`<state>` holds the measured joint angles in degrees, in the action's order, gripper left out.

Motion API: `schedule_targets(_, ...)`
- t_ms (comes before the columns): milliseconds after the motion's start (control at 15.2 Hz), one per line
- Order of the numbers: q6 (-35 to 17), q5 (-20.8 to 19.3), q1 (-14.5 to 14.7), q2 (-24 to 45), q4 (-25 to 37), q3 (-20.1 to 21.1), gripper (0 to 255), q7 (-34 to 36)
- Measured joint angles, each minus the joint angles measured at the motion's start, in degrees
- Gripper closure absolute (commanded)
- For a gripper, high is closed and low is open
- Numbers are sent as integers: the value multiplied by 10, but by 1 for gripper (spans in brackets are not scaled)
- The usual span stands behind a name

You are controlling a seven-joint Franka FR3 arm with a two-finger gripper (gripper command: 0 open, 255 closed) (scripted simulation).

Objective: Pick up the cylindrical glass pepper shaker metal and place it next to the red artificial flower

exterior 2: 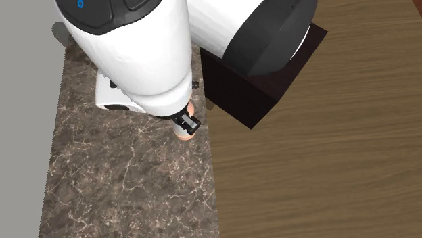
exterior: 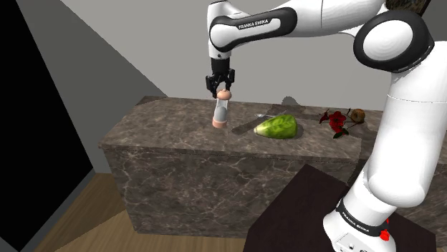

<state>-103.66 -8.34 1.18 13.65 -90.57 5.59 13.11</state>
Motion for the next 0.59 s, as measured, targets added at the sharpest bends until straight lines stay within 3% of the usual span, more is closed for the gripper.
schedule_targets(594,68,2,1,1,70,0,255,-8)
